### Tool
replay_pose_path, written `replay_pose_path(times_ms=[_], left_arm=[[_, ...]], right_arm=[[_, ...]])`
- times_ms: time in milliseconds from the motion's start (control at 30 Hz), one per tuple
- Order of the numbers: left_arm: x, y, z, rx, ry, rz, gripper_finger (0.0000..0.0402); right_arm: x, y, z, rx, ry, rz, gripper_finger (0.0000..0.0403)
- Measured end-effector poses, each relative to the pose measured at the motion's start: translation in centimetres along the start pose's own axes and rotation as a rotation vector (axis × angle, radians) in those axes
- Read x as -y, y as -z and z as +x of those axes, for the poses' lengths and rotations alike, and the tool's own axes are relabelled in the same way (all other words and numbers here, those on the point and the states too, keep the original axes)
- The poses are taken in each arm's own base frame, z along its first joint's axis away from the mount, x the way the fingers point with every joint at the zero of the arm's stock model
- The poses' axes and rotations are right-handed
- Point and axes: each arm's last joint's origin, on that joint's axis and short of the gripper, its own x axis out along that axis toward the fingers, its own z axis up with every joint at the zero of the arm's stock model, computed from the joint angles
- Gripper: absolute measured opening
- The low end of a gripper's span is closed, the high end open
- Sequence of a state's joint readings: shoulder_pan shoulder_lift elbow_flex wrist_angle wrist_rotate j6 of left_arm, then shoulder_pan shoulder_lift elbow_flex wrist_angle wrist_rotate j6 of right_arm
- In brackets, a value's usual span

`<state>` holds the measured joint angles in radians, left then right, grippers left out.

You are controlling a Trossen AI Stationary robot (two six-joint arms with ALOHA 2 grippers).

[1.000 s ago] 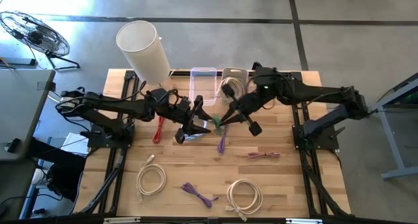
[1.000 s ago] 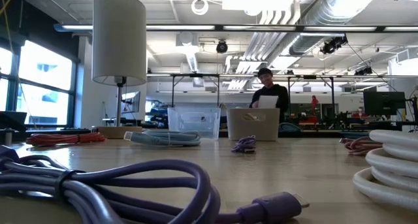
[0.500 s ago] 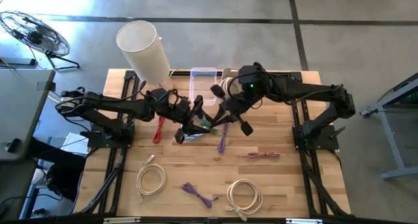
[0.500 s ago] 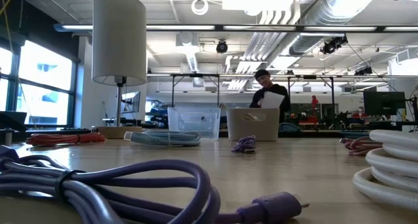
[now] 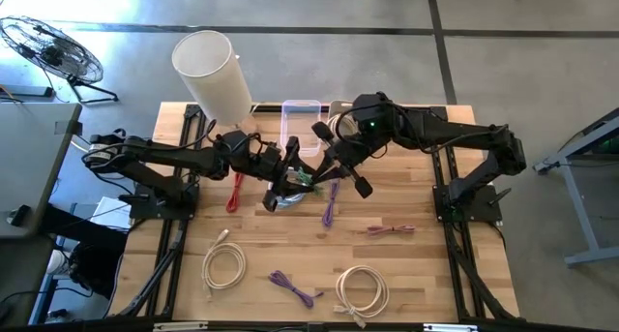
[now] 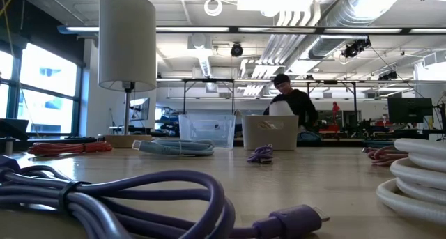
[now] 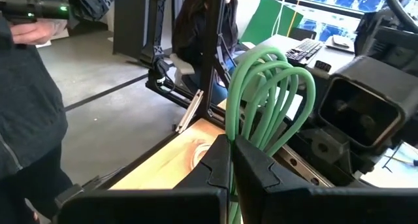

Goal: Pick & Place USB Port
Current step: Put the green charger cable into the transparent bin

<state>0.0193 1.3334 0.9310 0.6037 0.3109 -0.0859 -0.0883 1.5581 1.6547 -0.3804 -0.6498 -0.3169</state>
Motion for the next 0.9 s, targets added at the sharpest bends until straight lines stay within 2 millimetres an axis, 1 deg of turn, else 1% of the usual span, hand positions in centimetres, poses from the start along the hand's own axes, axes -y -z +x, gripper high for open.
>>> replay_pose_path(times_ms=[67,100,167,200,233,267,367,467,533,700,900], left_arm=[[0.0,0.0,0.0,0.0,-0.004,0.013,0.0155],[0.0,0.0,0.0,0.0,-0.004,0.021,0.0136],[0.0,0.0,0.0,0.0,-0.005,0.039,0.0084],[0.0,0.0,0.0,-0.003,-0.001,0.053,0.0051],[0.0,0.1,0.0,-0.005,0.002,0.065,0.0029],[0.0,0.1,0.0,-0.007,0.002,0.071,0.0021],[0.0,0.1,0.0,-0.013,-0.012,0.078,0.0025],[-0.1,0.3,0.0,-0.027,-0.016,0.073,0.0011],[-0.1,0.3,0.0,-0.032,-0.019,0.072,0.001],[-0.1,0.4,0.0,-0.036,-0.003,0.07,0.0009],[0.0,0.4,0.0,-0.037,0.015,0.069,0.0009]], right_arm=[[0.1,0.1,-0.1,-0.004,0.003,0.006,0.0],[0.1,0.1,-0.1,-0.007,0.005,0.008,0.0],[0.3,0.2,-0.2,-0.012,0.008,0.013,0.0],[0.3,0.2,-0.3,-0.013,0.011,0.015,0.0],[0.4,0.3,-0.3,-0.016,0.012,0.018,0.0],[0.4,0.3,-0.4,-0.018,0.012,0.021,0.0],[0.7,0.4,-0.6,-0.022,0.023,0.05,0.0],[0.9,0.6,-0.7,-0.025,0.034,0.098,0.0003],[1.0,0.6,-0.8,-0.03,0.048,0.124,0.0013],[1.0,0.6,-1.2,-0.057,0.112,0.128,0.0064],[0.3,-0.3,-2.3,-0.046,0.141,0.118,0.0128]])
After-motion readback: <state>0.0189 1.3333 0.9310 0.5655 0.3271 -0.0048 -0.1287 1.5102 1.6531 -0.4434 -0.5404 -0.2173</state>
